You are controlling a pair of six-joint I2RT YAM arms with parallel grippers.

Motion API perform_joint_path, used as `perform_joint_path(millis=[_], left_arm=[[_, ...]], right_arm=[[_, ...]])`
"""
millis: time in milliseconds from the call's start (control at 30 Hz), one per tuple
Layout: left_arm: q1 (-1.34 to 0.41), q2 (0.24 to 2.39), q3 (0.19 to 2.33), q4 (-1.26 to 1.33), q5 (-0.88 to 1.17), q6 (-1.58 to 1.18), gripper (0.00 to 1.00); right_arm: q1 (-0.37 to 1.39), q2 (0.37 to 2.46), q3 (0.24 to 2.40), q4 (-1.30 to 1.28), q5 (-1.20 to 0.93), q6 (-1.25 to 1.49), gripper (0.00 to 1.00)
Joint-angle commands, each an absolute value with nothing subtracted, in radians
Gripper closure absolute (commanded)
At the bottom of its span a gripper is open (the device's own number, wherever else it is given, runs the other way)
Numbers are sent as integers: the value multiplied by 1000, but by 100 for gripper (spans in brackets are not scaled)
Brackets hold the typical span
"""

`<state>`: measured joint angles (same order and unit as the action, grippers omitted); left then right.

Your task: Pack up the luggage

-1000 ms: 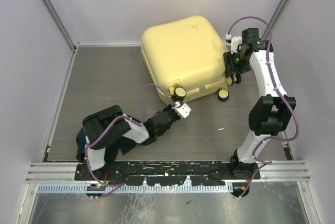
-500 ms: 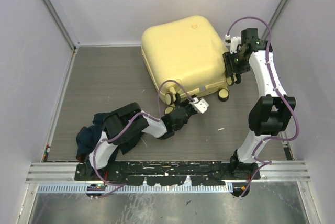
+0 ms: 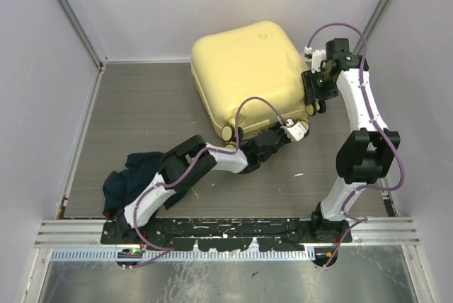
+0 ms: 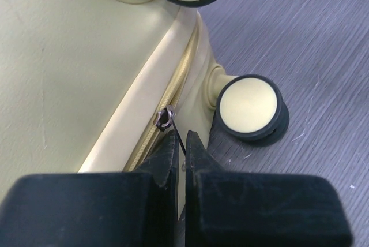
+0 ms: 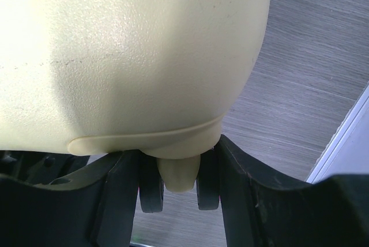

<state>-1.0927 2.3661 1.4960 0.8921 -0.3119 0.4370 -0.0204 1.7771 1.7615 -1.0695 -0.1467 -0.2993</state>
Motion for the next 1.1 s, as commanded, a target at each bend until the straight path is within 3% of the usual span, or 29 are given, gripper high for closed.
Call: perform_joint_path(millis=[0,67,167,300,567,867,933,1067], left_arm=[[-1147,2339,1592,918,-45,421,98],[-1147,2288,1542,917,-43,420,87],[-1147,2150,1405,921,-32,429,61],[-1139,1963,1247,825,26,424,47],[-1114,1663,1170,535,67,298,30],[-850,1364,1135,130,277,70,28],[-778,1318,1117,80,289,46,26],[-646,1237,1074,2,342,-8,23]], right_arm=[[53,1747,1798,-925,-405,-180,99],[36,1759,1815,-924,-403,-185,99],[-15,1790,1842,-916,-436,-193,98],[-81,1834,1858,-872,-477,-216,99],[-152,1851,1888,-874,-473,-312,99],[-266,1763,1823,-980,-451,-506,99],[-287,1742,1801,-1006,-449,-546,88],[-315,1807,1990,-1131,-538,-516,32]])
